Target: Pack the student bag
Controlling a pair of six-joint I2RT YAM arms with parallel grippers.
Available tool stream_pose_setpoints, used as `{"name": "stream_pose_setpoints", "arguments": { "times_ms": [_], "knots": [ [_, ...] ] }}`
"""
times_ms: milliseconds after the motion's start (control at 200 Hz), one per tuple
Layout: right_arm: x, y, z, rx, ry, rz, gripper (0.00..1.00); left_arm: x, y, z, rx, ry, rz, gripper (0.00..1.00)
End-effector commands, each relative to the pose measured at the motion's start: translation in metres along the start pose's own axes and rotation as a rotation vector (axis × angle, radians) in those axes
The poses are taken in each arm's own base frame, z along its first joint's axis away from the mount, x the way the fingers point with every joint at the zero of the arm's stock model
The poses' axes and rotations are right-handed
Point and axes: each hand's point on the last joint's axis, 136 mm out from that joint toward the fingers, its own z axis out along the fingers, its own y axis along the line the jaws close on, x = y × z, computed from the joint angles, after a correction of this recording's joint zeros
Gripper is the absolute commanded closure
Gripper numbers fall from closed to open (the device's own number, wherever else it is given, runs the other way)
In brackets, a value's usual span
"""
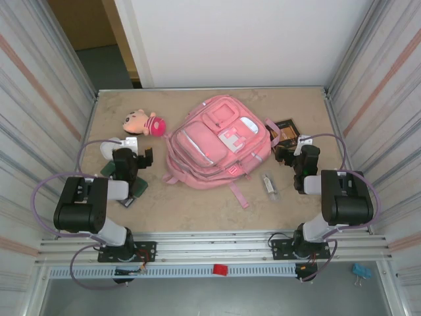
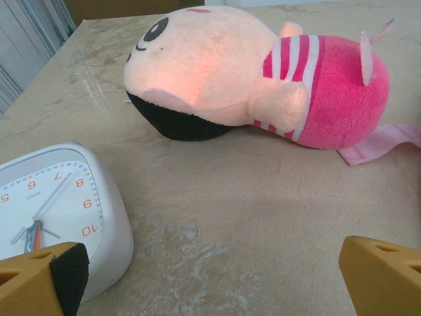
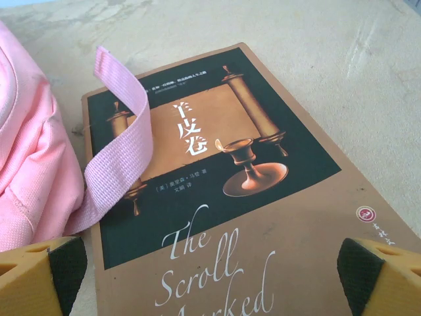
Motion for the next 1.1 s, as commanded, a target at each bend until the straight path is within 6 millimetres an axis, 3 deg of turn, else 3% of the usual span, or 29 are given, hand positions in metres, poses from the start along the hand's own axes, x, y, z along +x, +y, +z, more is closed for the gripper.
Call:
{"name": "stream_pose_setpoints", "arguments": {
  "times_ms": [0, 1092],
  "knots": [
    [-0.0126, 0.0034, 0.0001, -0.012, -0.037, -0.010, 0.01, -0.0112, -0.0002, 0.0006, 0.000, -0.033, -0.013, 0.01],
    [-0.0131, 0.0031, 0.0003, -0.011, -0.037, -0.010, 0.01, -0.0107, 0.0000, 0.0011, 0.018, -0.031, -0.024, 0.01]
  ]
}}
